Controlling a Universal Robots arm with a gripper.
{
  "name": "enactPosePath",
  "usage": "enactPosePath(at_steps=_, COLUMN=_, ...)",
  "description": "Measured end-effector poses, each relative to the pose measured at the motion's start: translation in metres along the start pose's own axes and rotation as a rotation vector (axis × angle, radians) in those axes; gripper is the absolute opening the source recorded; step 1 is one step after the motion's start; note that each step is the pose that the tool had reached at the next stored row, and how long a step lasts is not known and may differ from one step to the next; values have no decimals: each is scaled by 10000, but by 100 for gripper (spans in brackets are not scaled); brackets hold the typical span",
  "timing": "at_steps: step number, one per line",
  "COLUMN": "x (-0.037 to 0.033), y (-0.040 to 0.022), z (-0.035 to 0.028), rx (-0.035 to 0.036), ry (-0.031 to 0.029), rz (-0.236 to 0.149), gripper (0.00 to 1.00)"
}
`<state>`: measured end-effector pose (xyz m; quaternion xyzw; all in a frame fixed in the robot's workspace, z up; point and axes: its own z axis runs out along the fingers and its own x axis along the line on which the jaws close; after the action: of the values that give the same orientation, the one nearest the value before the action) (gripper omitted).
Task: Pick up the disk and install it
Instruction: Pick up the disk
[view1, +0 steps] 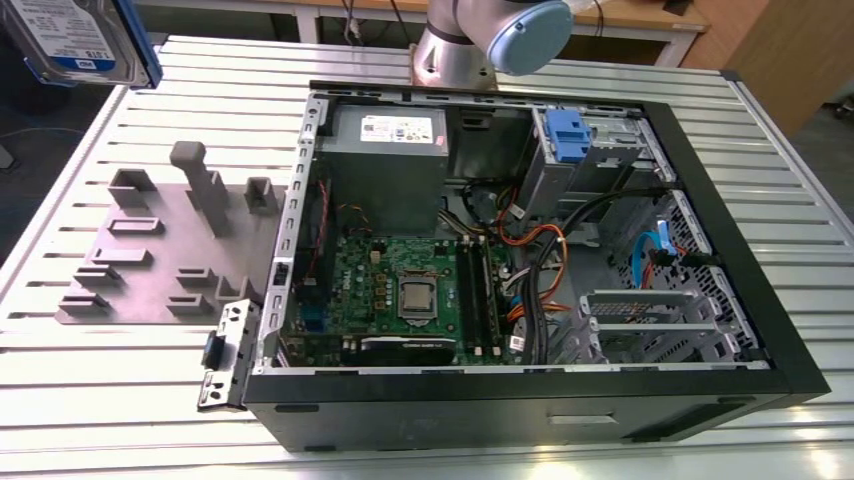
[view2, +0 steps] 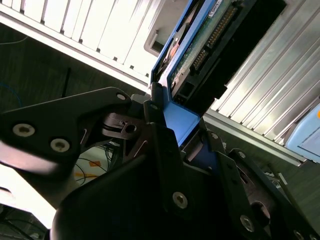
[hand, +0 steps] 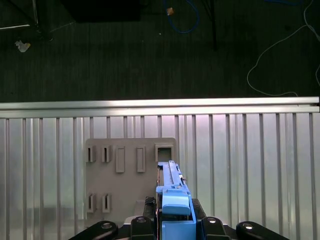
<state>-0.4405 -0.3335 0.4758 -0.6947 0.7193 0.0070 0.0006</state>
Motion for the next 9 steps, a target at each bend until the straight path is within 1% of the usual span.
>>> enactPosePath(at_steps=4, x=-2, y=-7, z=-3, rx=-2, ry=1, rz=2, gripper=37)
enactPosePath(at_steps=7, x=-1, y=-37, z=-2, rx=0, ry=1, rz=0, gripper=37)
enactPosePath(at_steps=9, x=-2, y=-40, z=-2, rx=0, ry=0, rz=1, gripper=37)
